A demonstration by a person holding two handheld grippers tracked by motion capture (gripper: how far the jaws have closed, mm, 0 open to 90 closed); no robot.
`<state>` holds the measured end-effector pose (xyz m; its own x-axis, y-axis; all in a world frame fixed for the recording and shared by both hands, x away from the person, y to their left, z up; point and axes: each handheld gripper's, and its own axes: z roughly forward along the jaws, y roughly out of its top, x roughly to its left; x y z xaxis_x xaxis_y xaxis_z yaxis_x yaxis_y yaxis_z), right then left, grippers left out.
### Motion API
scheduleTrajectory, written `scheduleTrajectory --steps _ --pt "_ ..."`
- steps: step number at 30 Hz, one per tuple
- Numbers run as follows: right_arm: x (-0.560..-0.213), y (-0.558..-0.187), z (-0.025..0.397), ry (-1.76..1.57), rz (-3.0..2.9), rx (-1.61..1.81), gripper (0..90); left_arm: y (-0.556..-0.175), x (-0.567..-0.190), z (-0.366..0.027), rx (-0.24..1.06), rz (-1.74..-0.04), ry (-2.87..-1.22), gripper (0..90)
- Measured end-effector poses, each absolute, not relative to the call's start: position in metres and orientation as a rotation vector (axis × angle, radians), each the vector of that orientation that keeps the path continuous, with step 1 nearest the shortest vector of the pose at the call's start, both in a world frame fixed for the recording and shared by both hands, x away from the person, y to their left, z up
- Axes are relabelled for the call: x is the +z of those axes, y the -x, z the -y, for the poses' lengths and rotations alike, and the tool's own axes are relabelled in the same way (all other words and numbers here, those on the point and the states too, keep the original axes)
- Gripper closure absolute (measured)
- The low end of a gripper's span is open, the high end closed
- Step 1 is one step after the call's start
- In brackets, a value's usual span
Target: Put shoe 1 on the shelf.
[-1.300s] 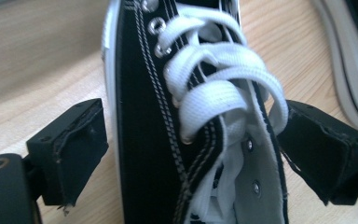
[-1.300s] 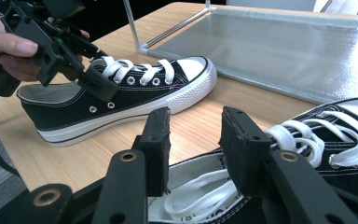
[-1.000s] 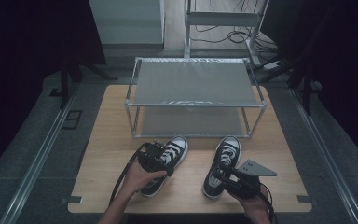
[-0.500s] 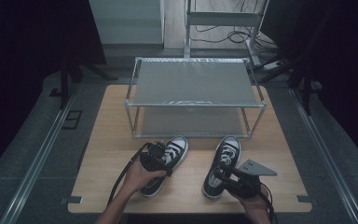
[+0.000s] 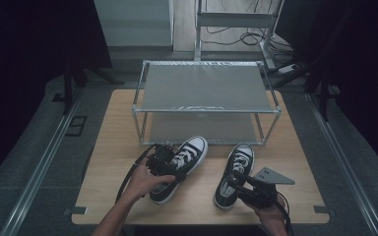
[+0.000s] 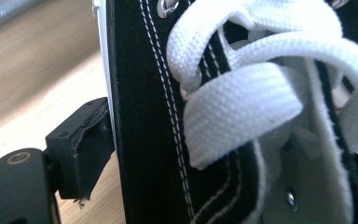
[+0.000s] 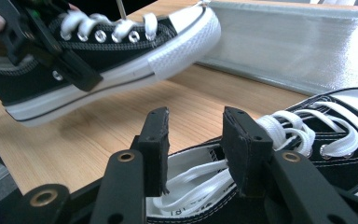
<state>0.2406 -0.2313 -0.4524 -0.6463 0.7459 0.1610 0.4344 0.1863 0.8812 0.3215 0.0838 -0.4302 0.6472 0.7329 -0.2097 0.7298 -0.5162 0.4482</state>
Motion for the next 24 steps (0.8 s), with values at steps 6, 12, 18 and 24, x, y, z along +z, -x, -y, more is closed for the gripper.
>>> scheduleTrajectory --steps 6,12,18,24 --pt "-0.452 -0.241 0.233 -1.132 -2.156 1.444 61.0 -0.323 -0.414 -0.085 0.011 -1.115 -2.341 16.2" --pt "-0.451 -0.241 0.234 -1.135 -2.153 1.44 61.0 -0.323 -0.4 -0.085 0.021 -1.085 -2.329 16.2" --pt "-0.452 -0.242 0.234 -1.134 -2.16 1.433 60.8 -0.322 -0.381 -0.083 0.025 -1.036 -2.311 16.2" --pt "-0.453 -0.242 0.234 -1.142 -2.163 1.428 60.7 -0.323 -0.367 -0.077 0.036 -1.002 -2.302 16.2"
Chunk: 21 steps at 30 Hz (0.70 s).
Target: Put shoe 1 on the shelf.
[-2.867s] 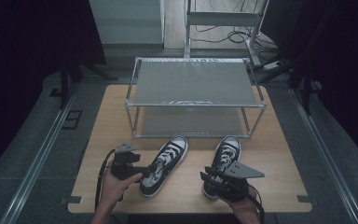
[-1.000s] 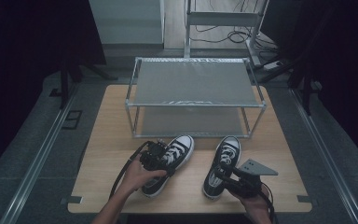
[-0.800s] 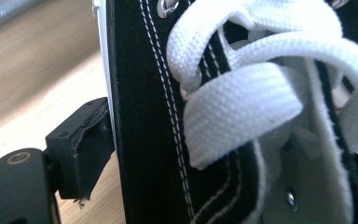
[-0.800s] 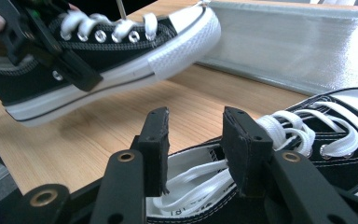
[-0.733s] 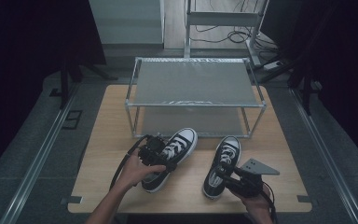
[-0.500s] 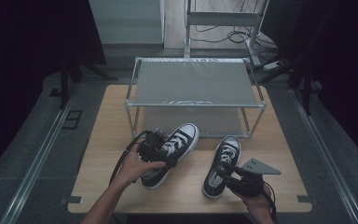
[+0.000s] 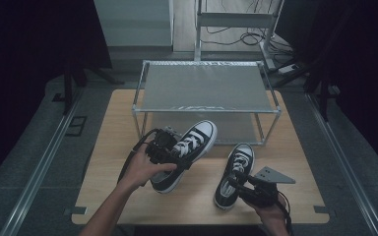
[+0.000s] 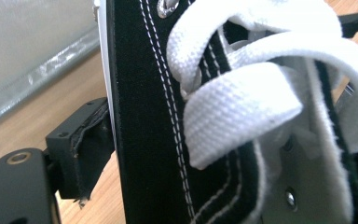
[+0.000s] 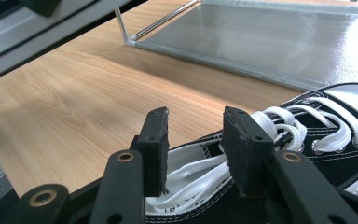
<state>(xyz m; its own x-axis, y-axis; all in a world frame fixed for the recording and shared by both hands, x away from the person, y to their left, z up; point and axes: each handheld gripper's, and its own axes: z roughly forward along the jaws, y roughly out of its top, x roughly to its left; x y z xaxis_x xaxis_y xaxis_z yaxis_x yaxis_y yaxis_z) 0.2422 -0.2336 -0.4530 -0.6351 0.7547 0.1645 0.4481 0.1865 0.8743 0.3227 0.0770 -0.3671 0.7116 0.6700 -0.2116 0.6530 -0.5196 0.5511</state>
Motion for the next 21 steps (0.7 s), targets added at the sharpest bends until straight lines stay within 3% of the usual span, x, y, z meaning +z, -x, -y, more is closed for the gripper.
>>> scheduleTrajectory --steps 21 --pt "-0.455 -0.244 0.234 -1.151 -2.166 1.416 60.7 -0.337 -0.337 -0.069 0.031 -0.971 -2.264 16.2"
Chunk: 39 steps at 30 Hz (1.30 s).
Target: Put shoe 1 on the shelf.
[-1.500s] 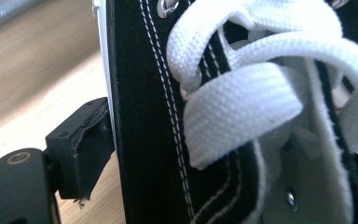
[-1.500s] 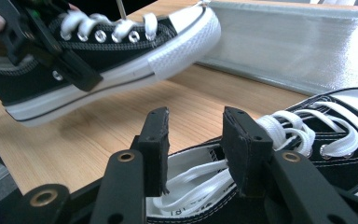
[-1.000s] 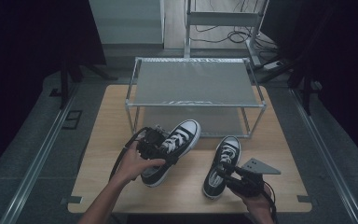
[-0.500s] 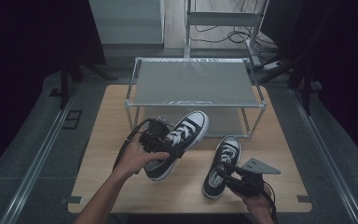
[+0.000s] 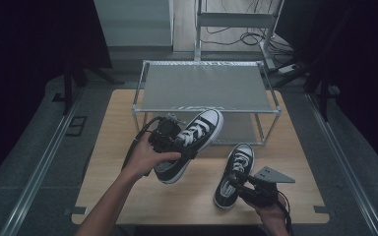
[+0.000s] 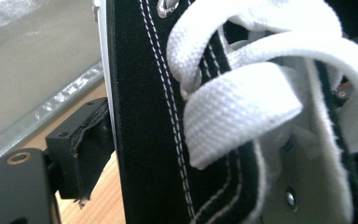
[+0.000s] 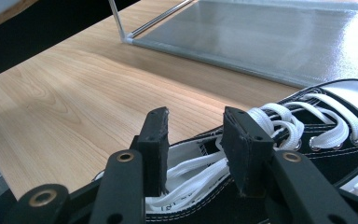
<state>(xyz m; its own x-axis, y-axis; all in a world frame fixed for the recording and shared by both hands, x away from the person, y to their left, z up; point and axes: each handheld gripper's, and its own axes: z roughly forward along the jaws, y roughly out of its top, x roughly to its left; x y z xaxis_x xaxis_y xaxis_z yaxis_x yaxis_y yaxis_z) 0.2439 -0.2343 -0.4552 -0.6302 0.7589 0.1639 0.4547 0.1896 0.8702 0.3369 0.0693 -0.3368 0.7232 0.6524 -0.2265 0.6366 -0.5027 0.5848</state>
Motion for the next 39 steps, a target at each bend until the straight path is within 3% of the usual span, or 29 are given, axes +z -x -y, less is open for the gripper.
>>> scheduleTrajectory --steps 39 --pt "-0.457 -0.241 0.238 -1.185 -2.151 1.42 60.0 -0.415 -0.274 -0.046 0.046 -1.093 -2.205 16.2"
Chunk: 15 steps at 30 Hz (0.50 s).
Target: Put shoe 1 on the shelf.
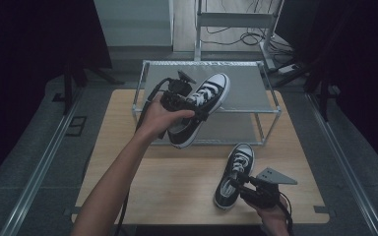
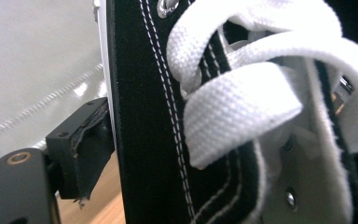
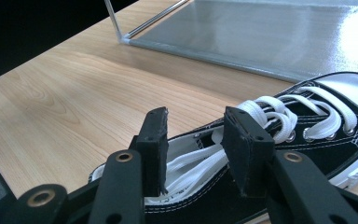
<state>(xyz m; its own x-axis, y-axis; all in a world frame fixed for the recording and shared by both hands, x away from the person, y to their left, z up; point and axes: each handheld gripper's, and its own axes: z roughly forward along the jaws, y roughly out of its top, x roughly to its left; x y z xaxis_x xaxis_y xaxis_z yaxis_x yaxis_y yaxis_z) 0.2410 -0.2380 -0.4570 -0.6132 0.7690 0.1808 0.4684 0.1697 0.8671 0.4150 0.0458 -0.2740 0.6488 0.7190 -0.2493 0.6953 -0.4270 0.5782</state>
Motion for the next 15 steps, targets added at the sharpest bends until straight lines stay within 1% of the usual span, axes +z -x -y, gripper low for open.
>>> scheduleTrajectory --steps 12,15 --pt "-0.459 -0.242 0.237 -1.185 -2.162 1.419 59.9 -0.451 -0.258 -0.041 0.052 -1.185 -2.153 16.1" --pt "-0.459 -0.242 0.238 -1.19 -2.165 1.421 59.8 -0.461 -0.256 -0.04 0.052 -1.206 -2.164 16.1"
